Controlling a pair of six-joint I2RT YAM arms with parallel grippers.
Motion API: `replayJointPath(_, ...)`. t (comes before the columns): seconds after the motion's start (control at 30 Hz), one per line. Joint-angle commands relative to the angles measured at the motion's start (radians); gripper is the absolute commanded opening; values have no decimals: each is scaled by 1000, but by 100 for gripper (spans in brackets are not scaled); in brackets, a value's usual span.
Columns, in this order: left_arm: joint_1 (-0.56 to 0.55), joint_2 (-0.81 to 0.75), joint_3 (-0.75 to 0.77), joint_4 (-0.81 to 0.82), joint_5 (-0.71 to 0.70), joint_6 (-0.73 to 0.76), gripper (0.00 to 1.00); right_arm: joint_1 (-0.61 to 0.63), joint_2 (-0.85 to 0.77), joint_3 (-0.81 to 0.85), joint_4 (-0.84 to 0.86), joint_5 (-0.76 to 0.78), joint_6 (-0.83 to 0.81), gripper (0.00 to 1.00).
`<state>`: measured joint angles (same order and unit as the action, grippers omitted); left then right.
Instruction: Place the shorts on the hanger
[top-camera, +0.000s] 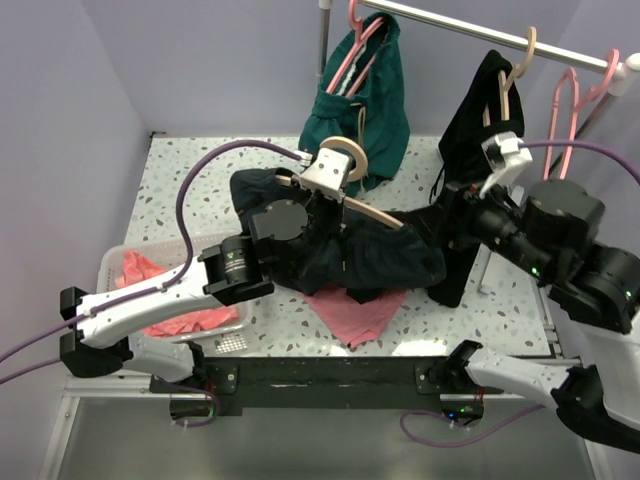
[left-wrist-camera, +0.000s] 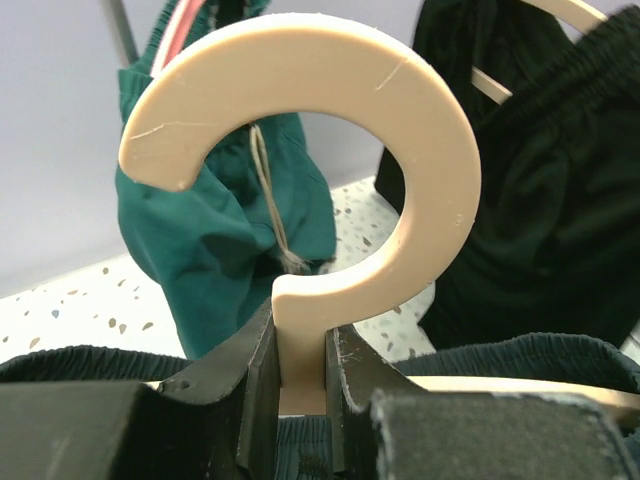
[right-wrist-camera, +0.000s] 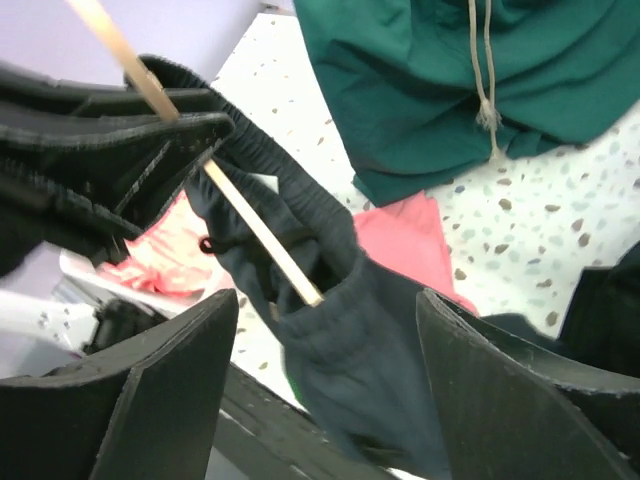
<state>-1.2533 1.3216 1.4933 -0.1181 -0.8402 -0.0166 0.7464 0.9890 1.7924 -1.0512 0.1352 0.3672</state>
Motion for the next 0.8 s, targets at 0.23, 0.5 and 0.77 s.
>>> replayJointPath(0.23, -6, -148, -8, -167, 208, -86, 0, 2, -78, -145, -39, -332, -275, 78)
replayJointPath(0.5, -6, -148, -18, -178, 187, -82, 0, 2, -38, -177, -52, -405, -318, 80)
replayJointPath(0.77, -6, -144, -36, -149, 162, -75, 0, 2, -26, -185, -56, -524, -340, 80)
